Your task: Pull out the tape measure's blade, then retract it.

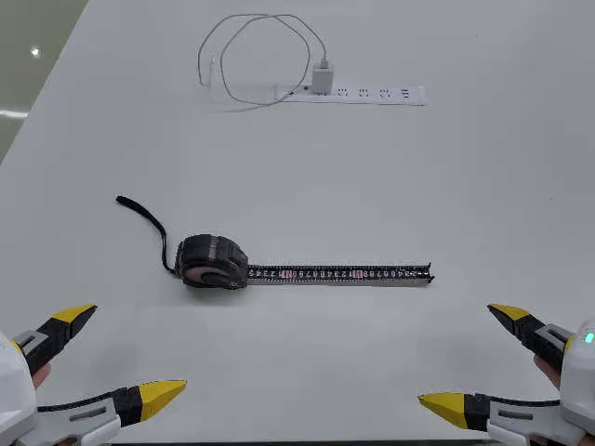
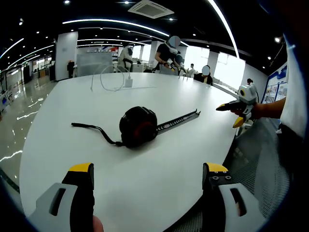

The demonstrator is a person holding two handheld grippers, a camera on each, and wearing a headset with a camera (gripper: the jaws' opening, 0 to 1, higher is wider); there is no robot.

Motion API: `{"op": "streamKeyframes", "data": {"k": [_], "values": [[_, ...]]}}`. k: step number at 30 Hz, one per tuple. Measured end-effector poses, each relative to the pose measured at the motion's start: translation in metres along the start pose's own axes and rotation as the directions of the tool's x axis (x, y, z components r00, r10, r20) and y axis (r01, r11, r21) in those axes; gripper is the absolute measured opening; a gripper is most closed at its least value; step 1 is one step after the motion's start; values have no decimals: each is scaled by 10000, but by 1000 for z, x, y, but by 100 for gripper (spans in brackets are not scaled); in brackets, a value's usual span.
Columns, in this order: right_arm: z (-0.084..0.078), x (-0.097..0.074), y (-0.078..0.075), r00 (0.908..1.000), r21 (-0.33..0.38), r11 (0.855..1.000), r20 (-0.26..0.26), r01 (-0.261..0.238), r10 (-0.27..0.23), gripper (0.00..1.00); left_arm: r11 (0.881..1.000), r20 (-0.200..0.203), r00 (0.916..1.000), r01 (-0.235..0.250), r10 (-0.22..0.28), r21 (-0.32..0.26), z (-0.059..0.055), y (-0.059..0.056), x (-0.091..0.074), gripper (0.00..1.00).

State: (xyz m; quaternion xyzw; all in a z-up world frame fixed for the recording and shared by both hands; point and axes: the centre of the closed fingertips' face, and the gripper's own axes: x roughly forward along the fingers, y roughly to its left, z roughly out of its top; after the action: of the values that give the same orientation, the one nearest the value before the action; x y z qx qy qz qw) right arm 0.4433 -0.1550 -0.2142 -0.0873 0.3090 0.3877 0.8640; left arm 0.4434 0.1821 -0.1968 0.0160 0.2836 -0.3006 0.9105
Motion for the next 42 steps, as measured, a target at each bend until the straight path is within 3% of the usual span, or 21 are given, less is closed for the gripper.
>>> {"op": "streamKeyframes", "data": {"k": [42], "values": [[-3, 0, 2, 9999, 12, 10000, -89, -62, 62, 93, 9998, -183, 9996, 201, -199, 86, 0, -4, 4, 91]]}}
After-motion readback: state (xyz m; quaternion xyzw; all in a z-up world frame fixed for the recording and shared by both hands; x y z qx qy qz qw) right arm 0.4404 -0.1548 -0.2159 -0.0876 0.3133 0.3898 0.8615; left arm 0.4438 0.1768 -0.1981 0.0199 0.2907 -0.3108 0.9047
